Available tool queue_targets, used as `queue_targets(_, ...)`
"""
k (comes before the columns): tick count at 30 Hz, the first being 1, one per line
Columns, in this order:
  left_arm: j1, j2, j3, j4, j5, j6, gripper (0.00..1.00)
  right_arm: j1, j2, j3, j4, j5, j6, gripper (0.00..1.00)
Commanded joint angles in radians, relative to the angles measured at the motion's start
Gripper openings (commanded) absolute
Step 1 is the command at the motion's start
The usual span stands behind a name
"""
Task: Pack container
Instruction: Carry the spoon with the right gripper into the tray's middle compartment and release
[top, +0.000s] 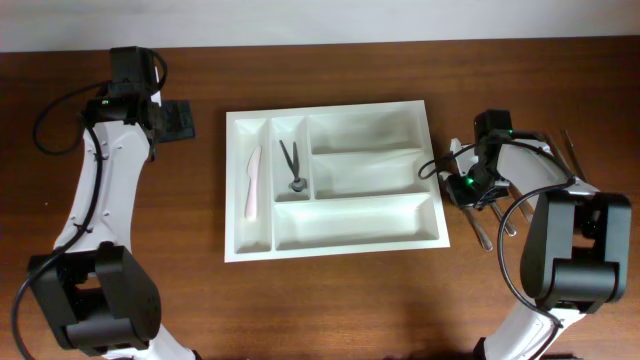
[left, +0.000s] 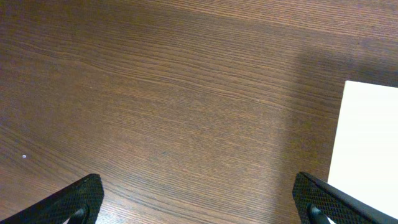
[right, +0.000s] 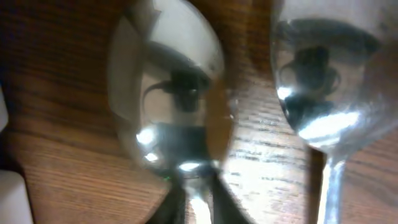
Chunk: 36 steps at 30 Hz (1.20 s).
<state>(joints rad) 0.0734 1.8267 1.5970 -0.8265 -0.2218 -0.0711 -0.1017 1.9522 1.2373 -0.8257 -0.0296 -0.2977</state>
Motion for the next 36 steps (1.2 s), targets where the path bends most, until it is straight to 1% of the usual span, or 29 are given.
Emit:
queue_targets(1,0.0,0.002,0.012,0.002,-0.011,0.016,0.99,-0.004,0.033,0.009,0.006,-0.024,-0.002,0.04)
queue_targets(7,0.0,0.002,0.012,0.002,-0.011,0.016,0.99,-0.004,0.005,0.028,-0.013,-0.023,-0.002,0.04)
queue_targets(11,0.0,0.002,0.012,0.002,-0.011,0.016,0.99,-0.004,-0.062,0.114,-0.058,0.002,-0.002,0.04)
queue_targets(13,0.0,0.002,0.012,0.002,-0.011,0.016,0.99,-0.003,-0.111,0.188,-0.093,0.013,-0.003,0.04)
queue_targets(17,0.0,0.002,0.012,0.002,-0.011,0.016,0.99,0.0,-0.148,0.25,-0.122,0.002,-0.025,0.04)
queue_targets(20,0.0,0.002,0.012,0.002,-0.011,0.016,0.99,0.02,-0.164,0.278,-0.142,-0.082,-0.144,0.04)
queue_targets(22,0.0,0.002,0.012,0.002,-0.011,0.016,0.99,0.042,-0.169,0.283,-0.156,-0.151,-0.248,0.04)
queue_targets(23,0.0,0.002,0.012,0.002,-0.011,0.016,0.99,0.058,-0.17,0.283,-0.169,-0.207,-0.33,0.04)
queue_targets(25,0.0,0.002,0.012,0.002,-0.011,0.016,0.99,0.085,-0.169,0.282,-0.188,-0.291,-0.43,0.04)
queue_targets(27,0.0,0.002,0.012,0.002,-0.011,0.016,0.99,0.126,-0.169,0.282,-0.216,-0.426,-0.56,0.04)
queue_targets(28,0.0,0.002,0.012,0.002,-0.011,0.016,0.99,0.14,-0.169,0.282,-0.223,-0.453,-0.609,0.04)
queue_targets(30,0.0,0.002,0.012,0.002,-0.011,0.016,0.99,0.182,-0.169,0.282,-0.233,-0.468,-0.707,0.04)
queue_targets(36,0.0,0.002,0.012,0.002,-0.011,0.016,0.99,0.273,-0.165,0.282,-0.234,-0.464,-0.892,0.04)
